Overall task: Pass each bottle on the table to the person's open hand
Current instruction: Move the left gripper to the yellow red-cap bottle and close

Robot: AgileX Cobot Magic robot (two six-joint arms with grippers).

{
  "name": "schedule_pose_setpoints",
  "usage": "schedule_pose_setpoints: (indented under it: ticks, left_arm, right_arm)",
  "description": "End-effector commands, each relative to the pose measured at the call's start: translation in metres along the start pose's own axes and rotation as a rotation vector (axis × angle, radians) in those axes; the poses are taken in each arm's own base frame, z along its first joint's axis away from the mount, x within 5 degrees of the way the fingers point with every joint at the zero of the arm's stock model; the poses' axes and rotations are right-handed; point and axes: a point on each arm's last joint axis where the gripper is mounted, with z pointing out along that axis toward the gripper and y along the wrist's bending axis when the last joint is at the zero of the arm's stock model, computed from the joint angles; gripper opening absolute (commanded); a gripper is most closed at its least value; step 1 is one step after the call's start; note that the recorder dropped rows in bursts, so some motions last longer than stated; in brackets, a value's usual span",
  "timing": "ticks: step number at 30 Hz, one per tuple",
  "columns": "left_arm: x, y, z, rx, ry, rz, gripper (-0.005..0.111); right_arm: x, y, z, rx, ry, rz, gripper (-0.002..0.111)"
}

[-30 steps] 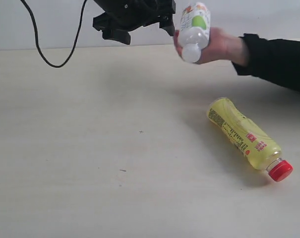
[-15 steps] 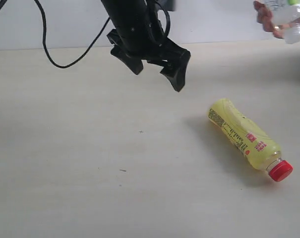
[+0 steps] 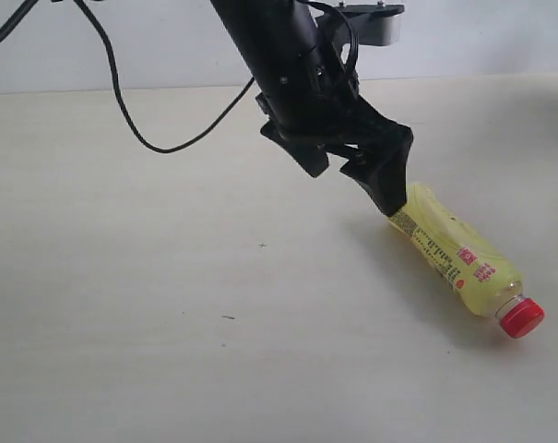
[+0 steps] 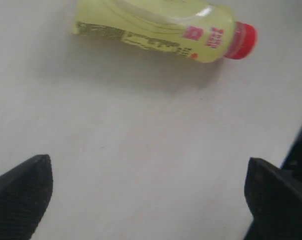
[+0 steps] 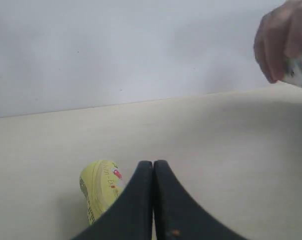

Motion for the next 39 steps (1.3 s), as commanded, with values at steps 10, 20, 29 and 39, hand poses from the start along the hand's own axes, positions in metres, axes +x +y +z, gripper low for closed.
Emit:
schedule_pose_setpoints:
  ticks: [10, 20, 29, 39]
  left_arm:
    - [0.086, -0.043, -0.02, 0.136, -0.319, 0.097, 0.013]
    - [0.207, -0.025, -0.045, -0.378, -0.731, -0.07, 0.001]
    - [0.289, -0.03, -0.08, -0.596, -0.916, -0.184, 0.001]
    - [0.363, -0.021, -0.083, -0.717, -1.143, -0.419, 0.001]
  right_arm:
    - [0.001, 0.0, 0.0, 0.005, -0.005, -0.005, 0.0]
    - [0.001, 0.0, 0.0, 0.005, -0.005, -0.005, 0.0]
    - [0.001, 0.0, 0.0, 0.005, -0.005, -0.005, 0.0]
    - [0.001, 0.0, 0.0, 0.005, -0.005, -0.005, 0.0]
